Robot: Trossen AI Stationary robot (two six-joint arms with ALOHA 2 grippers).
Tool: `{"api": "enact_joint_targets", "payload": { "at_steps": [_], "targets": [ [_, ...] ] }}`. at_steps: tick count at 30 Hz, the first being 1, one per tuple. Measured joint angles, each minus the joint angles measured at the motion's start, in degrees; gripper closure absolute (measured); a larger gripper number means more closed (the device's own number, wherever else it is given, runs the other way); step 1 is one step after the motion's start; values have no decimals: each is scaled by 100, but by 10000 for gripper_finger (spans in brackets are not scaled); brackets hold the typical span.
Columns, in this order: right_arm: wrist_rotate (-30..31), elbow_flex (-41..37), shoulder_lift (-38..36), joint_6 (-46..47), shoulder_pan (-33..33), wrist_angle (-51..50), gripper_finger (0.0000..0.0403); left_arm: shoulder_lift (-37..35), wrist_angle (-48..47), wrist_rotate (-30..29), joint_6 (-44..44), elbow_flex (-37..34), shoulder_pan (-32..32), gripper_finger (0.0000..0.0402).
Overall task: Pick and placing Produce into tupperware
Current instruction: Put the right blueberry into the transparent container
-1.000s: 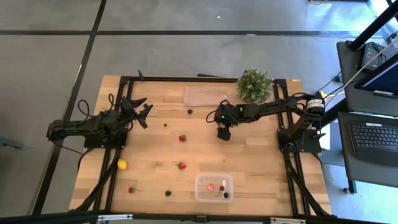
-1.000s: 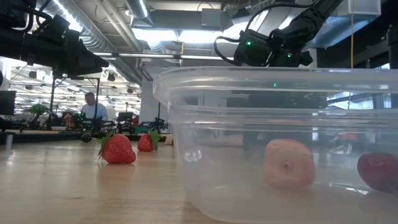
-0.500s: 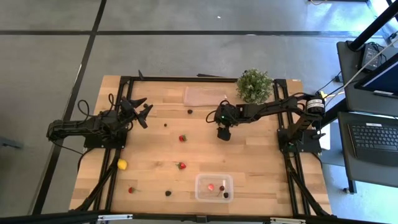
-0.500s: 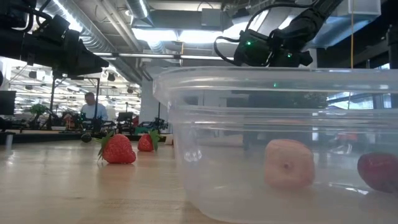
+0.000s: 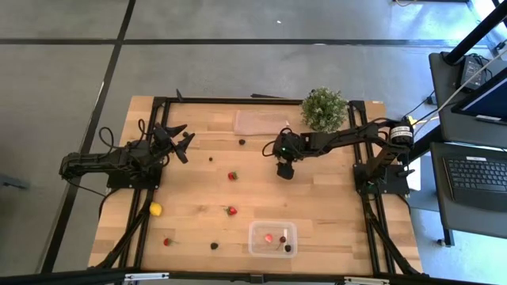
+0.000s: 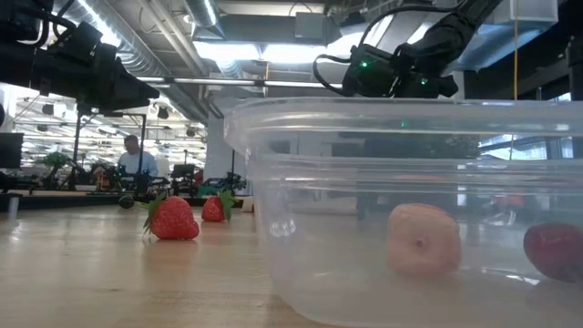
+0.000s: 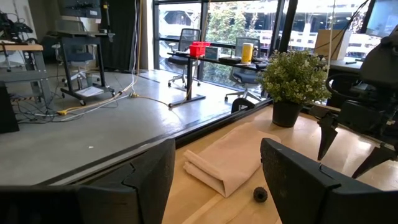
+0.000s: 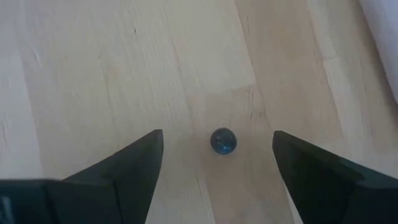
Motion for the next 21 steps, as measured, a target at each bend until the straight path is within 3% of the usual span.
{"api": "enact_joint_targets", "payload": {
  "at_steps": [12, 21],
  "targets": [
    [-50, 20, 382, 15, 2, 135, 105, -1, 1, 0, -1, 0, 0, 172],
    [-183, 15, 388, 0, -7, 151, 187, 1, 2, 0, -2, 0, 1, 172]
  ]
}}
